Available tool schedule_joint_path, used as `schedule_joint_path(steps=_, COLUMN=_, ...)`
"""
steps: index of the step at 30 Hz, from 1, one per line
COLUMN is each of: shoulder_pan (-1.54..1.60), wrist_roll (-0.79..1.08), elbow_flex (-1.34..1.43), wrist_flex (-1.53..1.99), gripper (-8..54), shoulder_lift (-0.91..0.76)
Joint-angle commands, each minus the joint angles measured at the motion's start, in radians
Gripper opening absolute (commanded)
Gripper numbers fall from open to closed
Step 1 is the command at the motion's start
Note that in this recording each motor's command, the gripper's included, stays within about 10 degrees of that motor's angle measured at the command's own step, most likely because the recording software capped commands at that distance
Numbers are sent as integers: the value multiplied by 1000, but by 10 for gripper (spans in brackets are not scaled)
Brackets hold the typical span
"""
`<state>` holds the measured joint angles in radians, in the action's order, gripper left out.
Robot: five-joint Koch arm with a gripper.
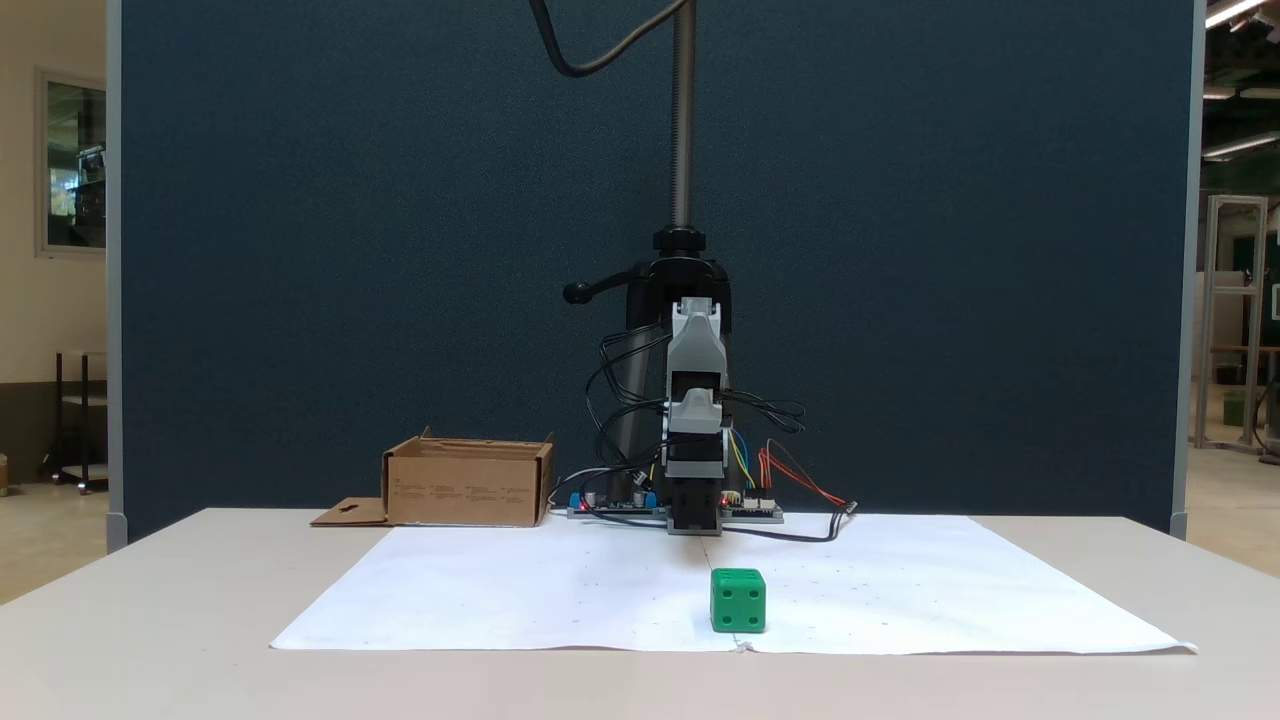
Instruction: Grasp a green dice and put it in the bin.
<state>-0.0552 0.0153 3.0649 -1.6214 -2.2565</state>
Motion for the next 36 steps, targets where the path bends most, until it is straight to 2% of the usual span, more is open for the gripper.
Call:
schedule_joint_path(steps=1, shoulder_pan=2, wrist_roll=-37, elbow_flex=69, wrist_flex=-5, gripper=431, shoulder_lift=-109)
schedule_joint_path(steps=8, shoulder_pan=6, wrist_roll=-32, elbow_flex=-17, wrist_flex=150, gripper=420, shoulder_lift=-107)
schedule_joint_path(steps=11, shoulder_pan=2, wrist_roll=-31, elbow_flex=-97, wrist_flex=239, gripper=396, shoulder_lift=-109)
schedule_joint_path(steps=18, shoulder_pan=-3, wrist_roll=-31, elbow_flex=-348, wrist_flex=649, gripper=386, shoulder_lift=-112)
schedule_joint_path(steps=23, shoulder_pan=-5, wrist_roll=-31, elbow_flex=-609, wrist_flex=984, gripper=394, shoulder_lift=-114)
schedule_joint_path(steps=26, shoulder_pan=-12, wrist_roll=-31, elbow_flex=-802, wrist_flex=1187, gripper=434, shoulder_lift=-110)
schedule_joint_path(steps=29, shoulder_pan=-41, wrist_roll=-32, elbow_flex=-1014, wrist_flex=1397, gripper=434, shoulder_lift=-106)
schedule_joint_path(steps=36, shoulder_pan=-55, wrist_roll=-32, elbow_flex=-1353, wrist_flex=1842, gripper=430, shoulder_lift=41)
